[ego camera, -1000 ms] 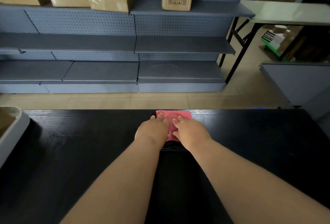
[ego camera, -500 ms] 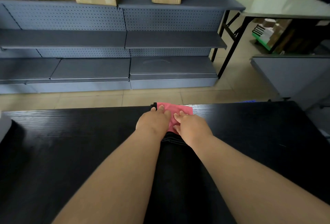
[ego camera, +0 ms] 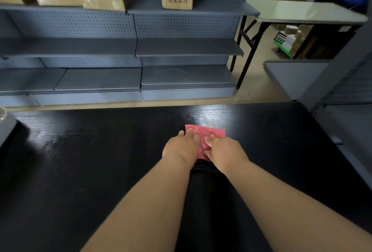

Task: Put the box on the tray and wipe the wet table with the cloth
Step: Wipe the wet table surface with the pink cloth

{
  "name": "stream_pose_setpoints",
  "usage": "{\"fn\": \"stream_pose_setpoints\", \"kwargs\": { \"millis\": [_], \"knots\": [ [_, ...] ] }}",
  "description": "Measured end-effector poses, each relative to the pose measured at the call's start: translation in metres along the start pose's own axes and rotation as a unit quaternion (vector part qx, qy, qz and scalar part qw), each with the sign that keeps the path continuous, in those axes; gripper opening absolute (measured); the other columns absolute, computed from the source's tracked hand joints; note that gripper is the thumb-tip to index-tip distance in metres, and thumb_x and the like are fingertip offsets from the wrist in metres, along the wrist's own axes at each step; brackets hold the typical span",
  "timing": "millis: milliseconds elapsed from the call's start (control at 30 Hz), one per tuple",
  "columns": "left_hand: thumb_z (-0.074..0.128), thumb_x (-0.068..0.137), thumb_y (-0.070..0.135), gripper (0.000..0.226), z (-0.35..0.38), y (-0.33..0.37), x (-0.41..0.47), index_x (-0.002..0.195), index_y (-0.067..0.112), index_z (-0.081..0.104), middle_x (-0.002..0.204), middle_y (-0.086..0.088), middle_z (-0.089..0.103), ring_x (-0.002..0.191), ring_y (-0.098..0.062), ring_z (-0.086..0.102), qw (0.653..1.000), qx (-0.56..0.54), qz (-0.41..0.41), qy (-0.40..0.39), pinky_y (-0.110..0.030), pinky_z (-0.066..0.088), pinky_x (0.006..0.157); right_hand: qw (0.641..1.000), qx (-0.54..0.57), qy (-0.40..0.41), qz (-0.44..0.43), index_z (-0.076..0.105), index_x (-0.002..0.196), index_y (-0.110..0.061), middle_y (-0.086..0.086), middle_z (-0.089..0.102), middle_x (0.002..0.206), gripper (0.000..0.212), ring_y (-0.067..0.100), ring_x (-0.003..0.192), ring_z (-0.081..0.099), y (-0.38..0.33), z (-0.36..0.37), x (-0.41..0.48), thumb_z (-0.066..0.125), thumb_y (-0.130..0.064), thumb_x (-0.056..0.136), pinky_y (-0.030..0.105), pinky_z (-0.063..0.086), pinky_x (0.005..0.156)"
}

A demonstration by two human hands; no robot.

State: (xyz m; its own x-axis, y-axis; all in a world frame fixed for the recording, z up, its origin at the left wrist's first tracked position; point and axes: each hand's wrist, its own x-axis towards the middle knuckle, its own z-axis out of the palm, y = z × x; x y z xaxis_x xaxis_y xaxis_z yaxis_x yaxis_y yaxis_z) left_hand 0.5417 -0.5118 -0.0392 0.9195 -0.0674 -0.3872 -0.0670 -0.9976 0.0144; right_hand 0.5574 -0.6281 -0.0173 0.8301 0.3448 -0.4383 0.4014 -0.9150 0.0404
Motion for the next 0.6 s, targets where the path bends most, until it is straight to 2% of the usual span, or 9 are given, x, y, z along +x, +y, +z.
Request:
{"fn": "stream_pose_setpoints", "kwargs": {
  "millis": [100, 300, 600],
  "knots": [
    [0.043, 0.101, 0.017, 0.051, 0.009, 0.013, -0.019, 0.149, 0.014, 0.024, 0.162, -0.005, 0.005, 0.148, -0.026, 0.012, 1.0, -0.024, -0.002, -0.009, -0.046, 0.038, 0.108, 1.0, -0.018, -0.002, -0.005, 0.025, 0.152, -0.019, 0.003, 0.027, 0.158, 0.052, 0.027, 0.136, 0.042, 0.004, 0.007, -0.022, 0.035, -0.035, 0.103, 0.038, 0.041, 0.108],
    [0.042, 0.101, 0.019, 0.052, 0.023, 0.029, -0.058, 0.15, 0.016, 0.023, 0.162, -0.004, 0.003, 0.149, -0.025, 0.009, 0.999, -0.045, -0.002, -0.017, -0.045, 0.035, 0.111, 1.0, -0.007, -0.011, 0.008, 0.037, 0.147, -0.021, 0.003, 0.046, 0.147, 0.052, 0.025, 0.13, 0.049, 0.004, 0.023, -0.051, 0.044, -0.039, 0.099, 0.037, 0.046, 0.104],
    [0.041, 0.102, 0.023, 0.054, 0.039, 0.037, -0.116, 0.151, 0.015, 0.02, 0.162, -0.004, 0.002, 0.149, -0.025, 0.009, 0.999, -0.048, 0.006, -0.019, -0.043, 0.034, 0.112, 1.0, -0.004, -0.017, 0.006, 0.039, 0.146, -0.02, 0.003, 0.048, 0.146, 0.052, 0.024, 0.13, 0.05, -0.013, 0.044, -0.095, 0.046, -0.038, 0.098, 0.036, 0.044, 0.106]
  ]
}}
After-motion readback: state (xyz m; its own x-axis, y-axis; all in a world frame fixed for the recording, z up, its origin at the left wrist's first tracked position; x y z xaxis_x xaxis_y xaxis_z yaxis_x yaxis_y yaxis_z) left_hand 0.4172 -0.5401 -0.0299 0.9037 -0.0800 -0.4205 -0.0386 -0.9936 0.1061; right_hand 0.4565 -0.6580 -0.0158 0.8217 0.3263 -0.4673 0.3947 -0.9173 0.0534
